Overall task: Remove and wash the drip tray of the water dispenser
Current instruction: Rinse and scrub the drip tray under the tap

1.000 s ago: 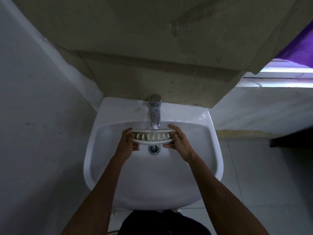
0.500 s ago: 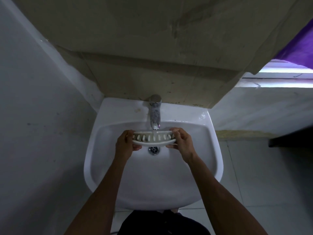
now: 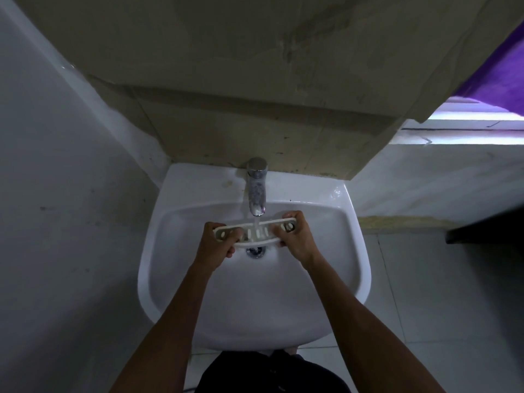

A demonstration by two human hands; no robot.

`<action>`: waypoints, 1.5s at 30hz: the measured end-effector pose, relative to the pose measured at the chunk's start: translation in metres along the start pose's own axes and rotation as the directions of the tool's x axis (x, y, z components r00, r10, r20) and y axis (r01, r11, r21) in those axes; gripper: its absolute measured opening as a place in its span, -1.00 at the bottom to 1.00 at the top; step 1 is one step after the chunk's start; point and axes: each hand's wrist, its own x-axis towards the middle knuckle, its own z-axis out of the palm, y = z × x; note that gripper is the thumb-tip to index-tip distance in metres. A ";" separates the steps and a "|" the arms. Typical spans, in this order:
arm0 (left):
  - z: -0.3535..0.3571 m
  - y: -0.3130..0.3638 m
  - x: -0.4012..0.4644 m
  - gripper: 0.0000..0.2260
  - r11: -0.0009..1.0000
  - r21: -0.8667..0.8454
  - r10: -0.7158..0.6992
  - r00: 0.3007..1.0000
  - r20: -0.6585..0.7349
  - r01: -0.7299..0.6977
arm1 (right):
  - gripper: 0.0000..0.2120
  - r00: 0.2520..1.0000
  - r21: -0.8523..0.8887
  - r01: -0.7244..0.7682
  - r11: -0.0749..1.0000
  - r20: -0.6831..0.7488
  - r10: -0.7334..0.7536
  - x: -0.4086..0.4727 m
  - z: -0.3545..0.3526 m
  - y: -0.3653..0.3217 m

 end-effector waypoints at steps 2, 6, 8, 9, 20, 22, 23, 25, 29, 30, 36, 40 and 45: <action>-0.002 -0.002 0.000 -0.65 1.000 -0.006 -0.020 1.000 0.015 0.020 | -0.61 1.000 -0.036 0.001 0.999 0.019 -0.001 0.001 0.000 0.003; -0.001 -0.007 -0.001 -0.71 0.999 0.042 -0.034 0.998 0.046 0.032 | -0.57 0.998 -0.137 0.033 0.990 0.048 -0.026 0.005 -0.003 0.002; 0.001 -0.009 -0.003 -0.73 0.998 0.069 -0.008 1.000 0.024 0.006 | -0.56 0.999 -0.210 0.049 0.976 0.025 -0.045 0.007 -0.002 0.001; 0.002 -0.009 -0.004 -0.74 0.996 0.084 0.015 1.000 0.016 -0.016 | -0.57 0.998 -0.239 0.057 0.969 0.000 -0.059 0.008 -0.001 0.001; 0.005 0.003 -0.009 -0.79 0.914 0.371 0.191 0.981 -0.029 -0.167 | -0.57 0.959 -0.480 0.135 0.867 -0.157 -0.236 0.001 0.003 0.005; 0.006 0.004 -0.010 -0.79 0.882 0.427 0.235 0.972 -0.032 -0.199 | -0.59 0.955 -0.477 0.134 0.869 -0.171 -0.241 0.001 0.003 0.005; 0.007 0.006 -0.010 -0.79 0.880 0.430 0.243 0.969 -0.041 -0.203 | -0.60 0.956 -0.463 0.140 0.875 -0.165 -0.241 0.001 0.003 0.006; 0.007 0.008 -0.010 -0.76 0.903 0.392 0.226 0.971 -0.085 -0.176 | -0.64 0.962 -0.413 0.169 0.895 -0.126 -0.240 -0.001 0.005 0.008; 0.002 0.012 -0.008 -0.62 0.929 0.355 0.153 0.983 -0.103 -0.107 | -0.66 0.975 -0.323 0.169 0.931 -0.087 -0.207 -0.006 0.008 0.012; 0.002 0.013 -0.007 -0.59 0.930 0.355 0.137 0.986 -0.093 -0.096 | -0.65 0.977 -0.309 0.160 0.938 -0.086 -0.195 -0.006 0.008 0.011; 0.001 0.012 -0.006 -0.55 0.919 0.391 0.085 0.992 -0.092 -0.042 | -0.74 0.985 -0.279 0.163 0.946 -0.001 -0.170 -0.001 0.004 0.007; 0.000 0.013 -0.007 -0.55 0.912 0.402 0.125 0.989 -0.073 -0.086 | -0.81 0.984 -0.285 0.171 0.943 0.004 -0.177 0.003 -0.002 0.007; 0.003 0.018 -0.011 -0.50 0.907 0.417 0.085 0.994 -0.062 -0.052 | -0.82 0.977 -0.355 0.187 0.916 -0.031 -0.211 0.003 -0.002 0.007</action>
